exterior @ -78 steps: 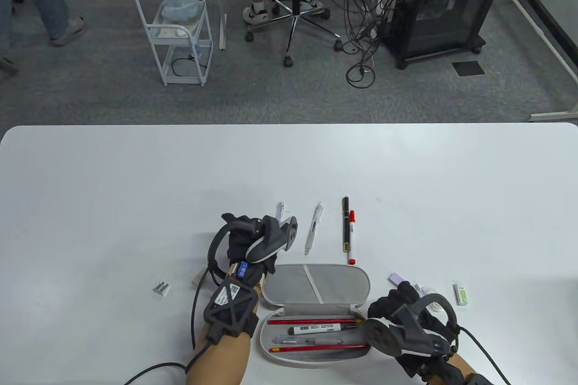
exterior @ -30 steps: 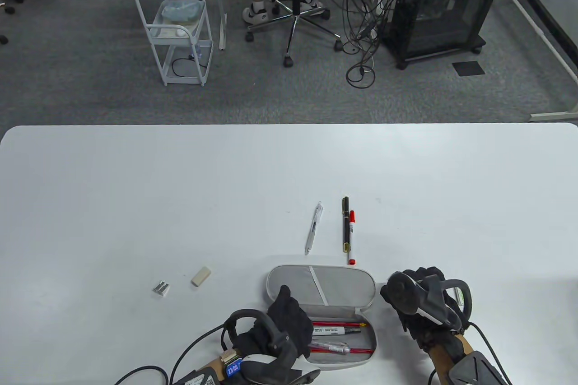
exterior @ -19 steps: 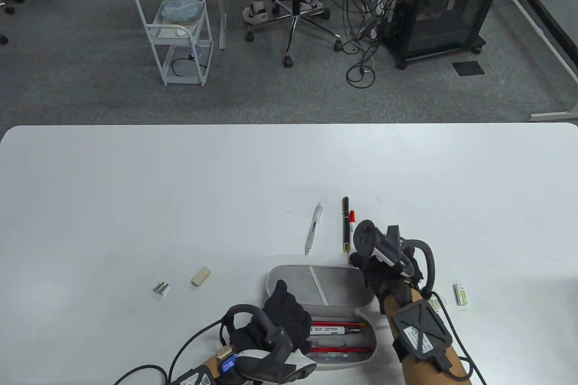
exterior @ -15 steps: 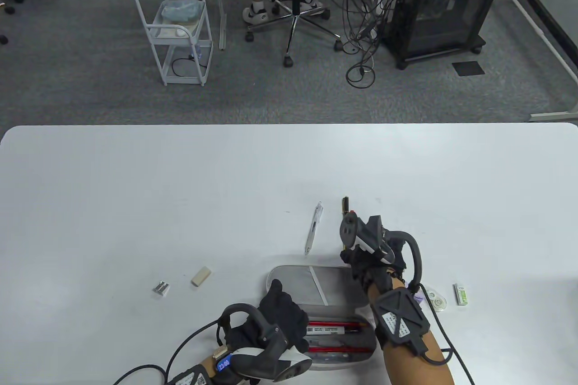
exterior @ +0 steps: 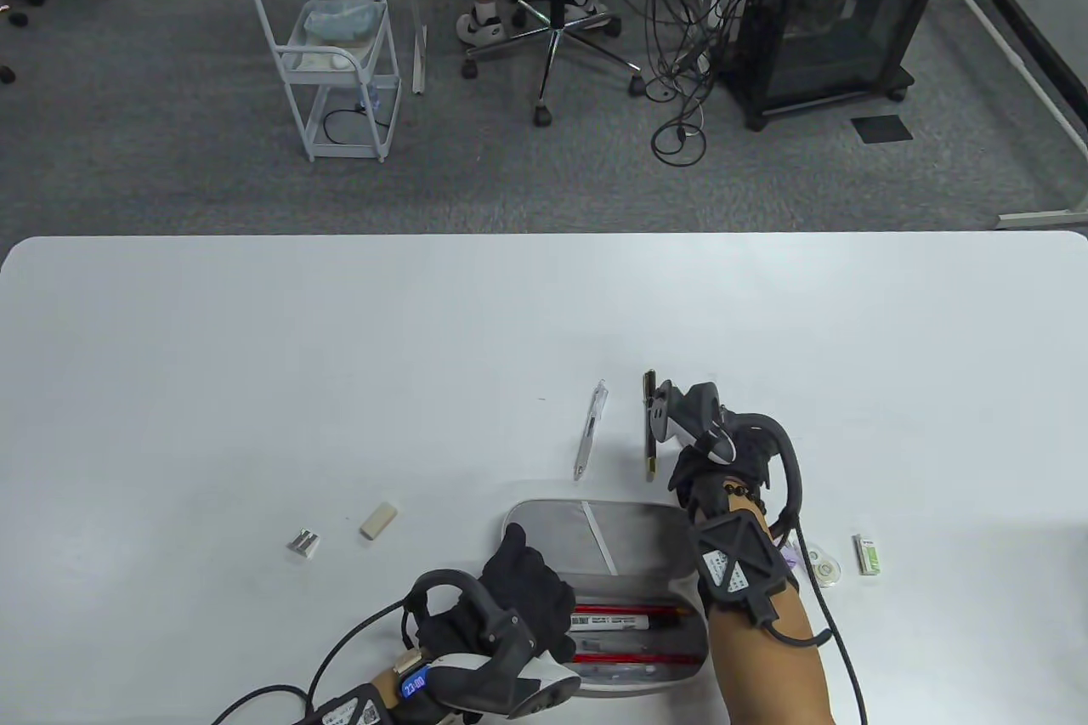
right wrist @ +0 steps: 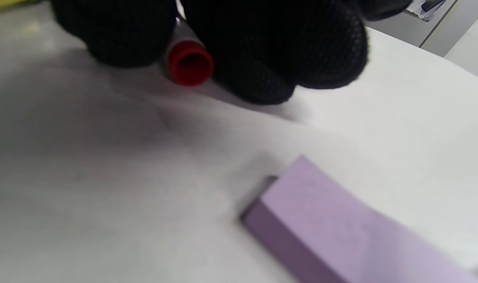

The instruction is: Pack double-layer zippered pencil case

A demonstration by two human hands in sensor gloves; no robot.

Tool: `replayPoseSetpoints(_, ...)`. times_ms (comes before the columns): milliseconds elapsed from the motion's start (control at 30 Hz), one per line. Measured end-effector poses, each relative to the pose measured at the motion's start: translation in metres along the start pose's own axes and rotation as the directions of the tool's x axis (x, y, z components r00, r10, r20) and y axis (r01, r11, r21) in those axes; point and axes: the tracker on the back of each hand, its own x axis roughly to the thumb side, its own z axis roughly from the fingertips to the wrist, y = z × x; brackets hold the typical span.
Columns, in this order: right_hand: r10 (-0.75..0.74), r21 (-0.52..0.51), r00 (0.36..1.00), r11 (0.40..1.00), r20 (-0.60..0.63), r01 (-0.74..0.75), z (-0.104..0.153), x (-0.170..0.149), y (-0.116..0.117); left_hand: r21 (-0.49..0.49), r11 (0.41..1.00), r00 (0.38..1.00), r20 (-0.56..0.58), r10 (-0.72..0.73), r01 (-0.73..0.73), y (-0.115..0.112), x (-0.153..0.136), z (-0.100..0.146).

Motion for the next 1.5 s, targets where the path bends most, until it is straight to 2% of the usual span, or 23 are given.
replayPoseSetpoints(133, -0.03, -0.028, 1.0, 0.999, -0.006, 0.03, 0.002, -0.009, 0.001, -0.01, 1.0, 1.0, -0.016, 0.02, -0.02, -0.003, -0.005, 0.001)
replayPoseSetpoints(233, 0.043, -0.133, 0.999, 0.99, -0.013, -0.044, 0.012, -0.02, -0.006, -0.015, 1.0, 0.999, -0.034, 0.021, -0.022, -0.004, -0.009, 0.002)
replayPoseSetpoints(300, 0.041, -0.22, 0.999, 0.975, 0.022, -0.035, 0.025, -0.028, -0.017, -0.018, 1.0, 0.999, -0.044, 0.02, -0.021, -0.005, -0.012, 0.002)
replayPoseSetpoints(400, 0.002, -0.368, 0.988, 0.928, 0.157, 0.057, 0.056, -0.036, -0.036, -0.026, 0.999, 0.997, -0.073, 0.024, -0.026, -0.008, -0.02, 0.004)
replayPoseSetpoints(467, 0.023, -0.466, 0.955, 0.876, 0.297, 0.124, 0.087, -0.037, -0.046, -0.031, 0.999, 0.994, -0.108, 0.03, -0.033, -0.01, -0.029, 0.006)
replayPoseSetpoints(533, 0.047, -0.518, 0.92, 0.837, 0.388, 0.176, 0.118, -0.035, -0.047, -0.034, 0.999, 0.989, -0.147, 0.032, -0.038, -0.011, -0.039, 0.008)
replayPoseSetpoints(600, 0.101, -0.54, 0.867, 0.815, 0.487, 0.208, 0.148, -0.029, -0.039, -0.037, 0.998, 0.981, -0.189, 0.034, -0.042, -0.012, -0.049, 0.011)
replayPoseSetpoints(667, 0.167, -0.537, 0.818, 0.821, 0.55, 0.194, 0.174, -0.02, -0.025, -0.041, 0.998, 0.973, -0.229, 0.041, -0.052, -0.014, -0.058, 0.014)
replayPoseSetpoints(833, 0.351, -0.571, 0.7, 0.815, 0.622, 0.098, 0.214, 0.004, 0.027, -0.057, 0.995, 0.953, -0.297, 0.06, -0.08, -0.019, -0.072, 0.019)
replayPoseSetpoints(967, 0.444, -0.617, 0.677, 0.787, 0.587, 0.019, 0.218, 0.012, 0.049, -0.065, 0.994, 0.947, -0.315, 0.06, -0.085, -0.021, -0.075, 0.02)
replayPoseSetpoints(1067, 0.443, -0.588, 0.677, 0.809, 0.588, -0.019, 0.213, 0.013, 0.054, -0.072, 0.994, 0.947, -0.318, 0.056, -0.083, -0.019, -0.075, 0.02)
replayPoseSetpoints(1167, 0.404, -0.563, 0.683, 0.826, 0.608, 0.013, 0.21, 0.011, 0.054, -0.075, 0.994, 0.946, -0.319, 0.054, -0.083, -0.019, -0.074, 0.02)
replayPoseSetpoints(1367, 0.395, -0.563, 0.697, 0.826, 0.599, 0.016, 0.21, 0.008, 0.048, -0.08, 0.995, 0.951, -0.308, 0.034, -0.061, -0.019, -0.071, 0.001)
replayPoseSetpoints(1500, 0.363, -0.545, 0.705, 0.837, 0.609, 0.039, 0.21, 0.005, 0.044, -0.121, 0.992, 0.949, -0.316, -0.018, -0.022, -0.012, -0.071, -0.027)
